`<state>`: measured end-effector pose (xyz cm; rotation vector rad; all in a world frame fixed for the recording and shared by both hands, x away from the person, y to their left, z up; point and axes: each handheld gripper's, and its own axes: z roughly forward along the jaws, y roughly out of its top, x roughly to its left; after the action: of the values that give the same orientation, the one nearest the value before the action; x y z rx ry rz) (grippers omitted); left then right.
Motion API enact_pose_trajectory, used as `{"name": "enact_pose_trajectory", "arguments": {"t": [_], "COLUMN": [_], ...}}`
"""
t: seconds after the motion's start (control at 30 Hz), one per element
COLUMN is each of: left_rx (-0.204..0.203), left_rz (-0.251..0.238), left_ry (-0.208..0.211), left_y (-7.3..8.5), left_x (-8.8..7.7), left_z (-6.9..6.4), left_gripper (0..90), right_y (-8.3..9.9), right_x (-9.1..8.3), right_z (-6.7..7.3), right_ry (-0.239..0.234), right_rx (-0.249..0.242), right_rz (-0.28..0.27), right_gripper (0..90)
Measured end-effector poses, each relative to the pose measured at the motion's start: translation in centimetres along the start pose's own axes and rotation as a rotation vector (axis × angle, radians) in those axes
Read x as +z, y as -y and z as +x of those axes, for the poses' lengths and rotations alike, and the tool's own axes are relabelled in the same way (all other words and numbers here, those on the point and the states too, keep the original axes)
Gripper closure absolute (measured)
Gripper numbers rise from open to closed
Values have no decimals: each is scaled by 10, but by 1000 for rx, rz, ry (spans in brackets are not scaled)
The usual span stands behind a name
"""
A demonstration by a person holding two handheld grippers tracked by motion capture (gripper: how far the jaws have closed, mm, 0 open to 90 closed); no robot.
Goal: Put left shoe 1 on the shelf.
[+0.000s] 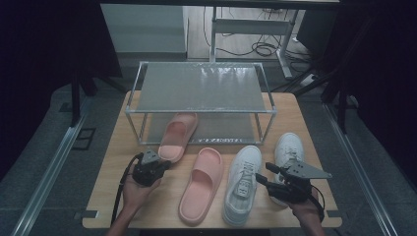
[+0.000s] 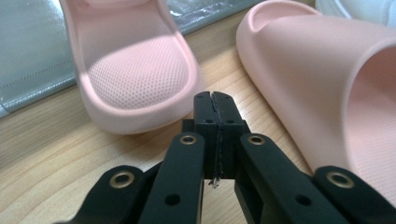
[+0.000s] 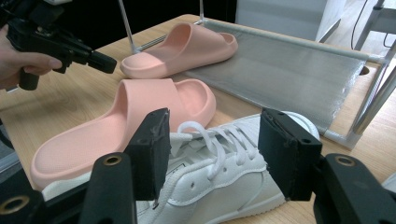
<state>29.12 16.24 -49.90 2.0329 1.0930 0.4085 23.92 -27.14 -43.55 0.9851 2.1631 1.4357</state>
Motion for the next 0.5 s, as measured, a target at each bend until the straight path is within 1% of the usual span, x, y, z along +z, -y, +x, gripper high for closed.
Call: {"name": "enact_pose_trajectory", "arguments": {"t": [0.1, 0.17, 0.23, 0.3, 0.37, 0.47, 0.5], "left_rx": [-6, 3, 4, -9, -18, 2, 0], "left_rz": [5, 16, 12, 0, -2, 19, 20], "left_ry": [3, -3, -1, -3, -4, -19, -21], "left_y": [2, 3, 3, 2, 2, 4, 5], "left_x": [3, 6, 7, 7, 9, 15, 16], "left_z": [1, 1, 1, 3, 4, 4, 5], "left_gripper": [900, 900, 900, 900, 900, 900, 900], "right_y": [0, 1, 1, 1, 1, 2, 2], "right_x": [0, 1, 1, 1, 1, 2, 3], "right_z": [0, 1, 1, 2, 2, 3, 3], "right_ry": [2, 2, 2, -1, 0, -1, -2], "right_rx": [0, 0, 0, 1, 0, -3, -1], "right_rz": [1, 5, 6, 4, 5, 8, 11], "right_gripper": [447, 447, 447, 446, 447, 446, 446]}}
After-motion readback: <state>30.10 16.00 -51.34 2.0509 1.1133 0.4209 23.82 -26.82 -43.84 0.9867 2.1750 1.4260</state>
